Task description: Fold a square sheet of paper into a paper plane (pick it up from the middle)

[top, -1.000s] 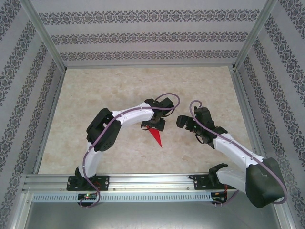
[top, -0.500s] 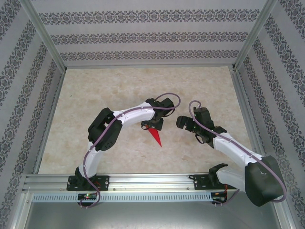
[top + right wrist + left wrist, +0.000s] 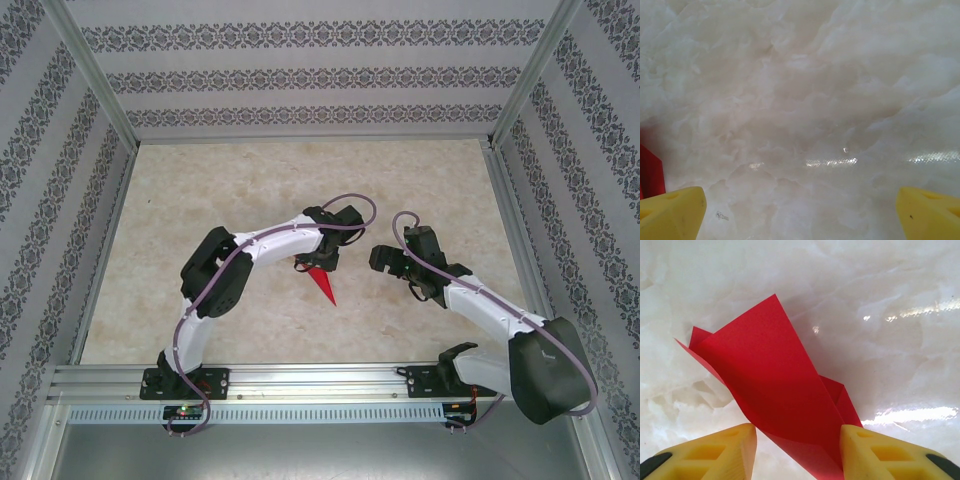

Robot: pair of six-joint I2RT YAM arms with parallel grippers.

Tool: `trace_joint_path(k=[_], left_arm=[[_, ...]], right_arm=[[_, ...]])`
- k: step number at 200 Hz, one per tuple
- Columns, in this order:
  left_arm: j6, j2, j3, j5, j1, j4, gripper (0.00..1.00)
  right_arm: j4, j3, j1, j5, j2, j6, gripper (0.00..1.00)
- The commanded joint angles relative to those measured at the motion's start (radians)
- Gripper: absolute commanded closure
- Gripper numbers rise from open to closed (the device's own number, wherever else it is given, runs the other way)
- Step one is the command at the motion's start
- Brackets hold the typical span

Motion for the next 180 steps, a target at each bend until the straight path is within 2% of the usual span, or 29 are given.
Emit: trace_joint_path(k=[1, 44, 68, 107, 150, 180], left_arm=[[-0.033, -0.064, -0.027, -0.009, -0.004, -0.005, 0.51], [-0.062, -0.107, -0.087, 0.008, -0.005, 0.03, 0.5], [-0.085, -0.128, -0.123, 0.017, -0.004, 0.067, 0.54], [-0.106, -0.135, -0.148, 0.027, -0.004, 0.107, 0.64], [-0.122, -0.15, -0.164, -0.004, -0.001, 0.12, 0.86], [-0.087, -0.186, -0.147, -0.011, 0.001, 0.129, 0.96]], right_arm=[[0.001, 0.018, -0.014, -0.012, 0.013, -0.007, 0.03], [0.002, 0.021, -0.014, -0.017, 0.029, -0.006, 0.03], [0.003, 0.026, -0.014, -0.023, 0.041, -0.005, 0.03], [0.002, 0.03, -0.015, -0.028, 0.057, -0.008, 0.03], [0.002, 0.032, -0.014, -0.029, 0.065, -0.007, 0.03], [0.017, 0.025, -0.014, -0.044, 0.051, -0.006, 0.03]])
